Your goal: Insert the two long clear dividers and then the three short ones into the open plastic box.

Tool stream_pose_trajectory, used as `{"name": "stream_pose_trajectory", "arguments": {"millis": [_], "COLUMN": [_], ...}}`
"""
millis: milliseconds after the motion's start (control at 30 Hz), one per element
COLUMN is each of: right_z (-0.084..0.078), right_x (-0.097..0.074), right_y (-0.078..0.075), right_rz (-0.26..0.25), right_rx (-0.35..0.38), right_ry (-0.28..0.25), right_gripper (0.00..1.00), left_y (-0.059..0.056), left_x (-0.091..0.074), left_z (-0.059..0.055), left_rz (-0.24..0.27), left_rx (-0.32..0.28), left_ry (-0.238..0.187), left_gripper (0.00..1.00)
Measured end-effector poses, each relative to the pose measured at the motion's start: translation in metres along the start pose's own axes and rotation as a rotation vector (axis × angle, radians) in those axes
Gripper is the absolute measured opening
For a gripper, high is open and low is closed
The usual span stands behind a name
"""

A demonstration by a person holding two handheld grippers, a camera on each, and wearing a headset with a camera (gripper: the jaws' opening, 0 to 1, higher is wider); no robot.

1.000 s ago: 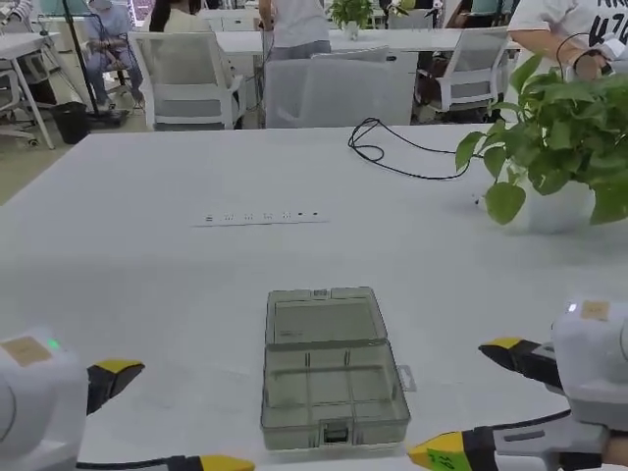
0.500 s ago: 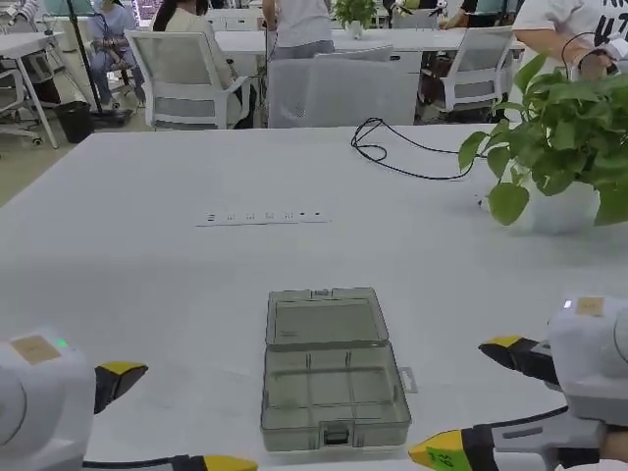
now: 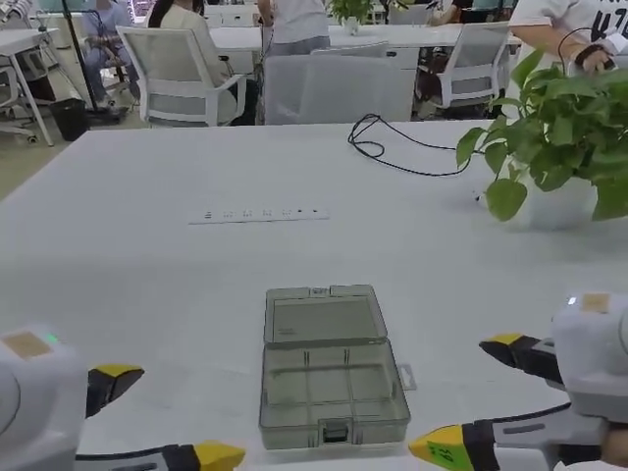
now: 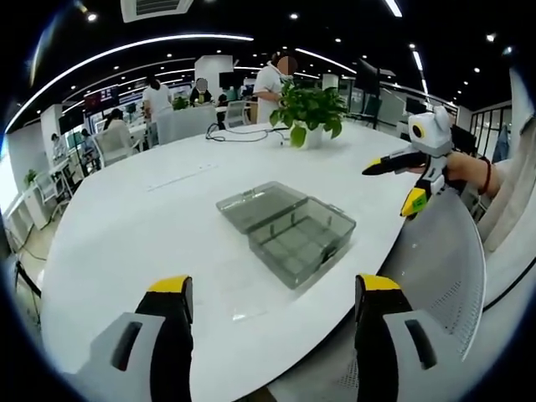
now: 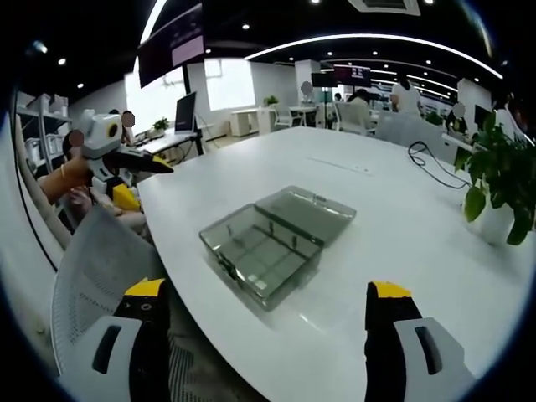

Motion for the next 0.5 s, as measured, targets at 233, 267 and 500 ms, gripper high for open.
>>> {"name": "stream_pose_trajectory", "arguments": {"millis": [233, 267, 500], "right_z": [0.002, 0.003, 0.006], "right_x": [0.002, 0.003, 0.005], "right_y": [0.001, 0.001, -0.001], "right_rz": [0.000, -0.001, -0.010], "right_rx": [0.006, 0.005, 0.013], "right_ry": [-0.010, -0.013, -0.026], "right_gripper": [0.96, 0.96, 0.94], "left_y": [0.015, 0.017, 0.036], "left_x": [0.002, 0.003, 0.008], "left_z": [-0.008, -0.009, -0.016], "left_rz": [0.046, 0.049, 0.084], "left_rx": [0.004, 0.002, -0.031], "left_ry": [0.046, 0.049, 0.058], "left_gripper": [0.70, 0.69, 0.54]}}
Point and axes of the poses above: the centre of the closed fingertips' face, and the gripper's own axes: x roughly forward along the fingers, y roughly to its left, z roughly out of its top, the point moved 2 cm from there along -x, roughly backward along the fingers, and after that the axes turned 5 degrees about -y, right-handed, at the moved point
